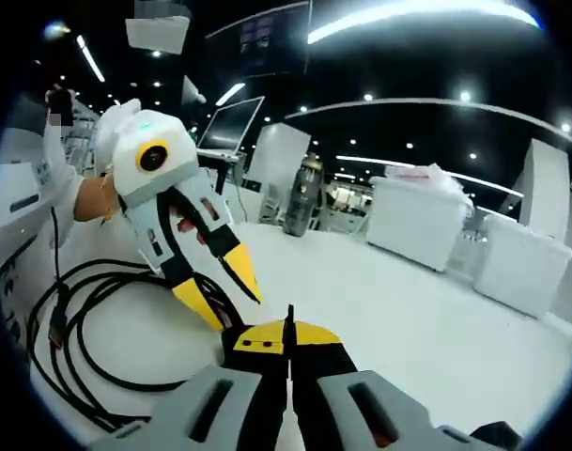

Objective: Coil the Type-C to USB data cable on the desktop and secure it with Velcro straps.

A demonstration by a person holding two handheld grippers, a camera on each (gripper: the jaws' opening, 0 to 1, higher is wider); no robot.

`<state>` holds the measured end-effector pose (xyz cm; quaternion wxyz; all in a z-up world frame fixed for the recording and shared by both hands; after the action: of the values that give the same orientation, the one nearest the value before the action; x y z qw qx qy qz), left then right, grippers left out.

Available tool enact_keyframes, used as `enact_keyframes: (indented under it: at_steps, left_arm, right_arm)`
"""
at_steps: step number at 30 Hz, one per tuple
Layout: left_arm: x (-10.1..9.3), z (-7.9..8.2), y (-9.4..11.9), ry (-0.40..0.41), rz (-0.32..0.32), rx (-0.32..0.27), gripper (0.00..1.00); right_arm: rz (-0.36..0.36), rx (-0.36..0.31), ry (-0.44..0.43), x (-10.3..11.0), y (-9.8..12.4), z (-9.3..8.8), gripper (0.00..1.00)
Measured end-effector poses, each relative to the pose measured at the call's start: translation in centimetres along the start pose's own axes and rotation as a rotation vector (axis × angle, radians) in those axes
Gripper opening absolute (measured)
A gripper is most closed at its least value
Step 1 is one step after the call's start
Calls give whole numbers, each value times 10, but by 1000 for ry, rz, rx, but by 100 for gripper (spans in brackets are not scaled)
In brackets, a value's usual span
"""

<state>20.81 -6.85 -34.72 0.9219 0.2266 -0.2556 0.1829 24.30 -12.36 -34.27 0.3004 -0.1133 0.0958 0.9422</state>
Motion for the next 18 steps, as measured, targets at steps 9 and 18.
enact_keyframes:
  at_steps: [9, 18]
  left_arm:
    - [30, 12, 14, 372, 83, -262, 19]
    - [20, 16, 1, 272, 115, -215, 14]
  right_arm:
    - [35, 51, -11, 1, -11, -1, 0]
    - [83, 192, 21, 1, -18, -13, 0]
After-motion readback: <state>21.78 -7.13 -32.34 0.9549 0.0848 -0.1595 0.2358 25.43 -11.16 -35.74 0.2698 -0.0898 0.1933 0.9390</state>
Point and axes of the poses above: the point that each gripper's makers call its tool centre point, and the gripper's own axes: y roughly backward along the fingers, x roughly to its left, z roughly out of its top, the point moved 2 cm from there along y, roughly backward along the fingers, and after that the axes turned 2 degrees about -x, right-handed, at the moved point
